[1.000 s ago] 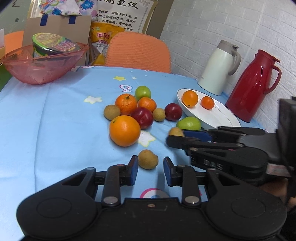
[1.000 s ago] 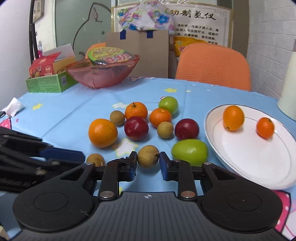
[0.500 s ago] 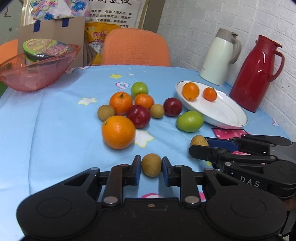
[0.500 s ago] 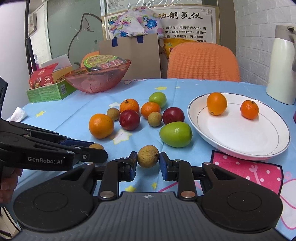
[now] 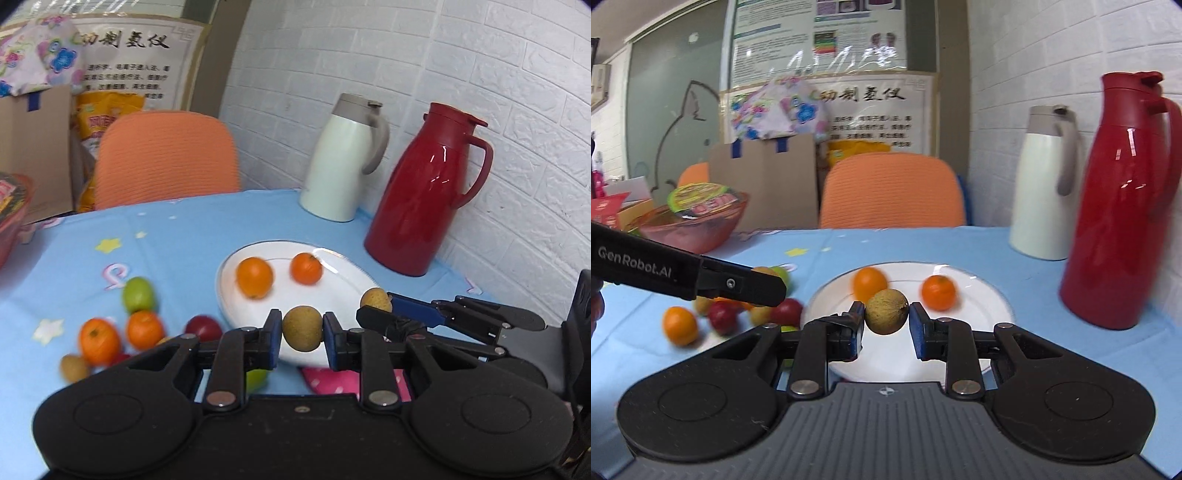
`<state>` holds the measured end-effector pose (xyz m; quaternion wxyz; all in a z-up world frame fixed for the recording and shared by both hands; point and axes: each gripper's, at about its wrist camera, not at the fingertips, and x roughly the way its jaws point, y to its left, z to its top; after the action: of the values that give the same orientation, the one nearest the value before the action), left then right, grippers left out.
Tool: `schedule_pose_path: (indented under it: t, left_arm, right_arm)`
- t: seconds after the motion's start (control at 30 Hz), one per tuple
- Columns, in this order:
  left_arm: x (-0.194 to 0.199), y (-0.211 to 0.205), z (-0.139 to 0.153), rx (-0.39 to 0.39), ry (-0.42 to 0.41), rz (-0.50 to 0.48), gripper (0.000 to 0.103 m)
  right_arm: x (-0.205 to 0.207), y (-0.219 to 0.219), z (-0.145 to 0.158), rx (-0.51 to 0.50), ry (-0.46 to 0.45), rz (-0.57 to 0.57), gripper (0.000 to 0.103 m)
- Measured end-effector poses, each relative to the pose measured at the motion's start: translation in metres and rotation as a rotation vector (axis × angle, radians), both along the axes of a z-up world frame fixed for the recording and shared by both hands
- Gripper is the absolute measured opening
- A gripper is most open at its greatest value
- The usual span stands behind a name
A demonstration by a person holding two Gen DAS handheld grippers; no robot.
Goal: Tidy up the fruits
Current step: 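Carry the longan with the right tool while the left tool carries the kiwi to the plate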
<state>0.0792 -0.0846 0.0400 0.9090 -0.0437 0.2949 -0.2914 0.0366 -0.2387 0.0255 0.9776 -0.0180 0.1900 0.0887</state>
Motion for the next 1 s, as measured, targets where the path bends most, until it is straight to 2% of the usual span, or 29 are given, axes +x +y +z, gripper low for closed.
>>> schedule_pose_path:
  t: [0.2,0.37,0.47,0.63,0.77,0.93,1.0]
  left_arm:
    - [0.047,-0.038,-0.018,0.017,0.037,0.015,0.087]
    - [0.072,-0.062,-0.037,0.090,0.020,0.034,0.087]
    - [0.084,-0.066,-0.044,0.084,0.042,0.037,0.087]
    - [0.094,-0.071,-0.051,0.100,0.052,0.038,0.087]
    - [0.099,-0.075,-0.057,0.129,0.042,0.041,0.087]
    - [0.104,-0.077,-0.064,0.120,0.048,0.044,0.087]
    - [0.103,-0.079,-0.064,0.124,0.033,0.045,0.092]
  right_arm:
    - [0.028,-0.022,-0.011,-0.034,-0.005,-0.040,0.046]
    - [0.051,-0.030,-0.022,-0.035,0.019,-0.015,0.046]
    - [0.063,-0.032,-0.028,-0.048,0.035,0.010,0.046]
    - [0.077,-0.039,-0.035,-0.053,0.077,0.010,0.046]
    - [0.085,-0.039,-0.034,-0.097,0.100,-0.008,0.046]
    - [0.097,-0.036,-0.040,-0.124,0.153,-0.007,0.046]
    - [0.099,-0.035,-0.041,-0.133,0.159,-0.002,0.047]
